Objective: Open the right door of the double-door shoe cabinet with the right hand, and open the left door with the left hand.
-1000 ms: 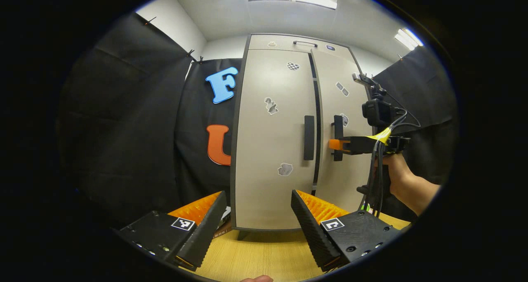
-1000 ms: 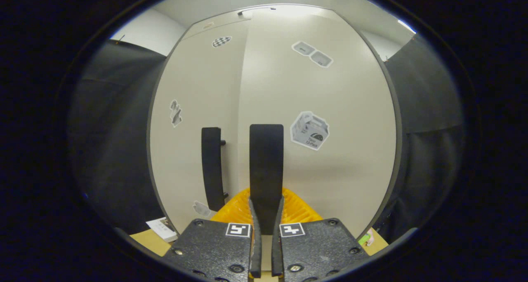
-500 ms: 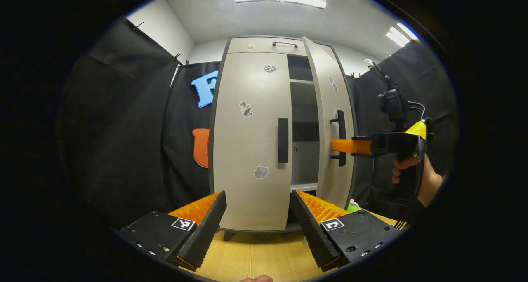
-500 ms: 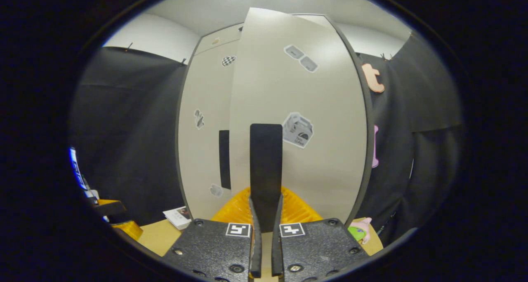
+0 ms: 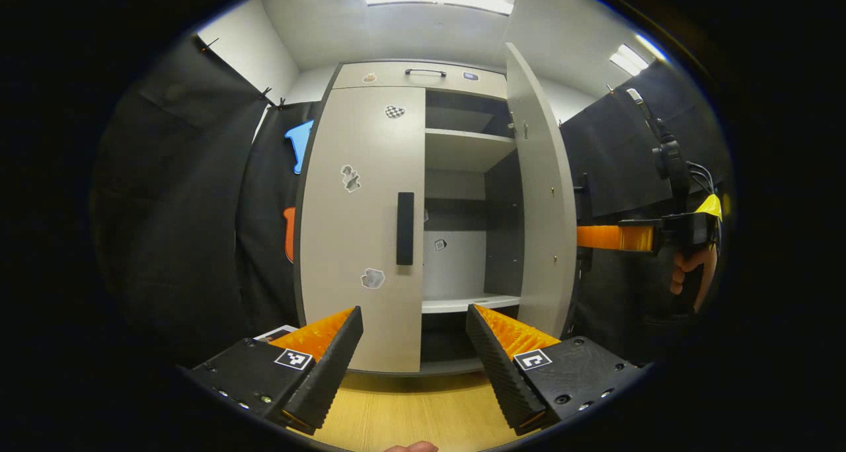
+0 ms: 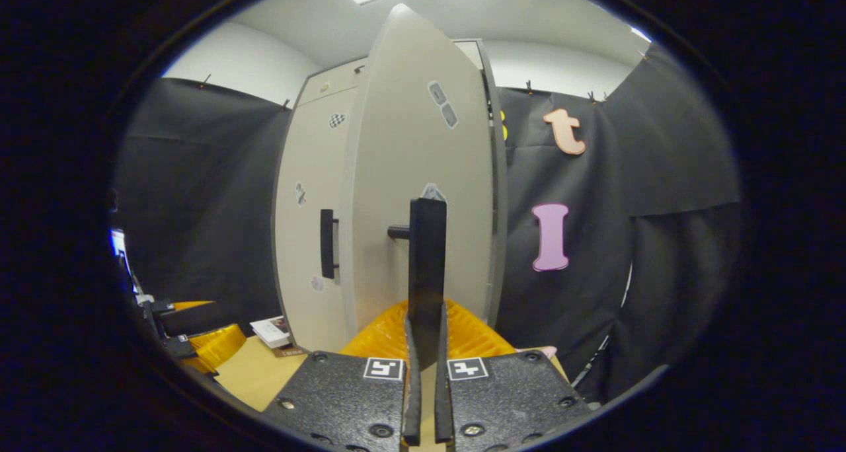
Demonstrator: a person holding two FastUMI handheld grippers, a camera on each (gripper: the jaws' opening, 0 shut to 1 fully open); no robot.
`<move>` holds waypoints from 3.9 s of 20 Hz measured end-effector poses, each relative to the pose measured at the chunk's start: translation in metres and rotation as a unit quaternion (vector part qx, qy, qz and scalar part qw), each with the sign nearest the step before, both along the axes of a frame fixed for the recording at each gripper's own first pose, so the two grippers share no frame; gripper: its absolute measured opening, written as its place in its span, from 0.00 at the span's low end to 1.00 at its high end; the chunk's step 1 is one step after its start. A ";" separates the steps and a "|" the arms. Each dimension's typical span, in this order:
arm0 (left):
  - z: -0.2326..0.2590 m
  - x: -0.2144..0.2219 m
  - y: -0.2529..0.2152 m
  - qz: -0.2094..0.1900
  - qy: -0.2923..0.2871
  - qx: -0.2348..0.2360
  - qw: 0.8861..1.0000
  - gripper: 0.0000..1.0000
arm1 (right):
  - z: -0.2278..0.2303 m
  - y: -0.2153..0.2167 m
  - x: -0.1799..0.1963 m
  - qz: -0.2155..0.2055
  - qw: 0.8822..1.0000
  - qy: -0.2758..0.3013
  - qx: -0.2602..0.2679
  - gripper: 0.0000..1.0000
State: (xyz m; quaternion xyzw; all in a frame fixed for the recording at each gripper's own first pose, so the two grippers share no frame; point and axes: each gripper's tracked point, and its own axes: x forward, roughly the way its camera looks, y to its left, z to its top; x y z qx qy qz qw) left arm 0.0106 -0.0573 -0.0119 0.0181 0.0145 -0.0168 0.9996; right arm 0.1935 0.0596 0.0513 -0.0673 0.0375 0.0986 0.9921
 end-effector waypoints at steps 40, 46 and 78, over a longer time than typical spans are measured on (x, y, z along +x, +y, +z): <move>0.021 -0.017 0.044 0.010 -0.028 -0.041 0.999 0.95 | -0.044 0.086 -0.035 -0.045 0.998 -0.034 0.026 0.76; 0.060 0.049 0.028 -0.029 -0.061 -0.035 0.997 0.95 | -0.044 0.081 -0.039 -0.044 0.998 -0.039 0.035 0.76; 0.026 0.232 0.041 0.017 0.029 0.039 0.999 0.07 | -0.062 0.055 -0.031 -0.051 0.997 -0.020 0.045 0.76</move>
